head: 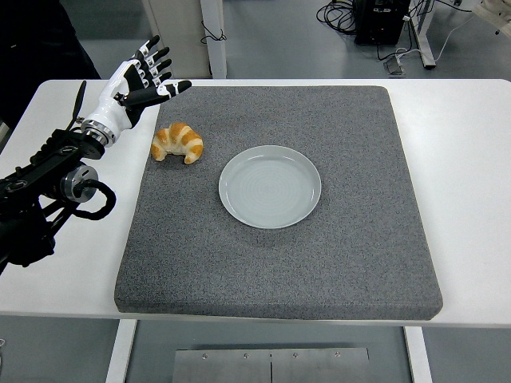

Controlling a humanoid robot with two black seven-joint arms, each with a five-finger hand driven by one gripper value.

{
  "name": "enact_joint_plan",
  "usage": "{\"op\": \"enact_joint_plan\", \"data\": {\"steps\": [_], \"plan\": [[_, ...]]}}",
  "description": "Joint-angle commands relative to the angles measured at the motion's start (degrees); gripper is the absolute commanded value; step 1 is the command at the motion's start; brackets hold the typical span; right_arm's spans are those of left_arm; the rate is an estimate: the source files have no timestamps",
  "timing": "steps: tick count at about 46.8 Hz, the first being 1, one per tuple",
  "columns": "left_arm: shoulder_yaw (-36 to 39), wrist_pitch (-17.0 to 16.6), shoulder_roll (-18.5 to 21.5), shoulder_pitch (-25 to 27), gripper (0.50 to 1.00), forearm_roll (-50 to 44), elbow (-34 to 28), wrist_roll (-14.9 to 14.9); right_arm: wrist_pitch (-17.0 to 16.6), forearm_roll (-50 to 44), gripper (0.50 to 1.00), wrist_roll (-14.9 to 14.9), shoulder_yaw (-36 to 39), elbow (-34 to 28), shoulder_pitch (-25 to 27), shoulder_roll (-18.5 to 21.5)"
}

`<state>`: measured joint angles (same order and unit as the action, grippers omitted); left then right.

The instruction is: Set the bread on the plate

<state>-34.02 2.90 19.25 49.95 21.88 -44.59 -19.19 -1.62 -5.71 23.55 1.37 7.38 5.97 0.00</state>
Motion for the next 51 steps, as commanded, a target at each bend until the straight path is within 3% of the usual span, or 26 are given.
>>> {"op": "enact_joint_plan", "data": {"steps": [1,7,27,38,51], "plan": [[0.0,0.0,0.5,0.3,0.978,2.0,-0.2,2.0,0.0,0.0,1.0,0.0,0.0,0.0,0.0,0.0],[0.0,0.0,0.8,0.3,0.98,8.6,-0.3,3.5,0.0,0.0,1.0,0.0,-0.1,0.0,0.0,0.0],[0.0,0.0,4.2,1.6,0.98,31.2,-1.0,3.8,0.0,0.0,1.0,0.0,-0.1,0.0,0.0,0.0],[0.3,0.1,4.4,2.3,0.98,37.3,-1.0,4.0,0.0,0.0,1.0,0.0,0.0,0.0,0.0,0.0],[9.7,0.1,6.7,6.1,0.98,42.9,-0.9,3.7,0.0,0.0,1.0,0.0,-0.1,0.0,0.0,0.0]]}}
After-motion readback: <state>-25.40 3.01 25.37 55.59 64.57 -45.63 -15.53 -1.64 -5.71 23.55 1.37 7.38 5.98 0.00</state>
